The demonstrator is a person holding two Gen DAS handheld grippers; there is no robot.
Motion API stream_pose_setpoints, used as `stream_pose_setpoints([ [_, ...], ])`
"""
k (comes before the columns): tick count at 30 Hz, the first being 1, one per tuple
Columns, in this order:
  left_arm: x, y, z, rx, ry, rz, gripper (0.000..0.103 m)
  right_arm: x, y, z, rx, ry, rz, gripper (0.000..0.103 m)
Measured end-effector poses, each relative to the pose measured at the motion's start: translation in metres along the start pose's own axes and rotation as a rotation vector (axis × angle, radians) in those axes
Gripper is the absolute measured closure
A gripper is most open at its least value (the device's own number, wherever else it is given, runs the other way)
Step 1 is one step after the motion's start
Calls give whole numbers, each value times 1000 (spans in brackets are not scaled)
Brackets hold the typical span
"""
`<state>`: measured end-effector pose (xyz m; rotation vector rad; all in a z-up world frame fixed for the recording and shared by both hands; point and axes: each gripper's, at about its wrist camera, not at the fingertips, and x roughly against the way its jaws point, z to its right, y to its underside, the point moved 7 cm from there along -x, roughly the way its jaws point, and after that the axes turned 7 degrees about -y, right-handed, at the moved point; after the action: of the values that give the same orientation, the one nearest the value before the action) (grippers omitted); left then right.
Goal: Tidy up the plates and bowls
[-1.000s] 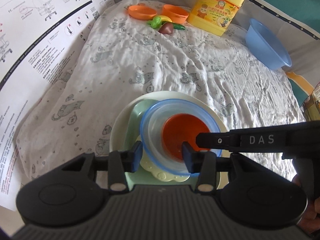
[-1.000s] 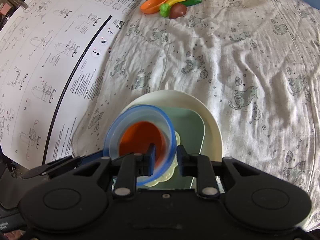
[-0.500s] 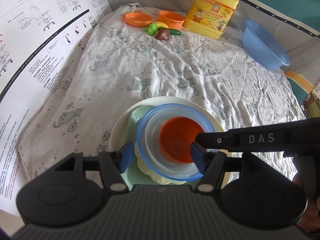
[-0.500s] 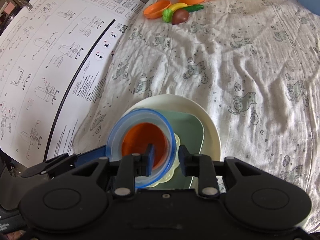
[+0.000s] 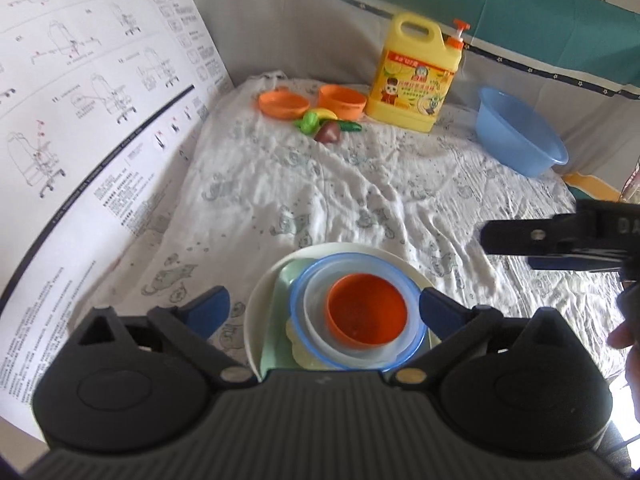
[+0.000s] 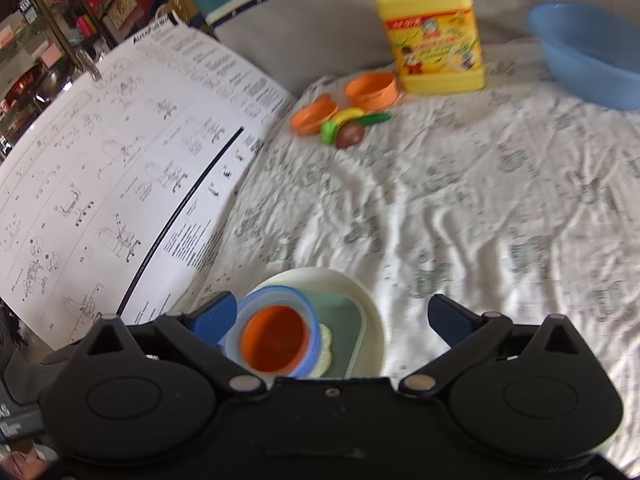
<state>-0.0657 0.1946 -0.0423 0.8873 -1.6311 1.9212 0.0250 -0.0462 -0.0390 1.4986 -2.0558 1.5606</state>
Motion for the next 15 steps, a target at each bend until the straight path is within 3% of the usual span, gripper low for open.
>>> stream_pose_setpoints([
  [5,17,5,-2,-15,-7,44,0,29,13,13,76,61,44,0],
  [15,42,20,8,-90,-11,122,0,50,51,13,185,181,2,0],
])
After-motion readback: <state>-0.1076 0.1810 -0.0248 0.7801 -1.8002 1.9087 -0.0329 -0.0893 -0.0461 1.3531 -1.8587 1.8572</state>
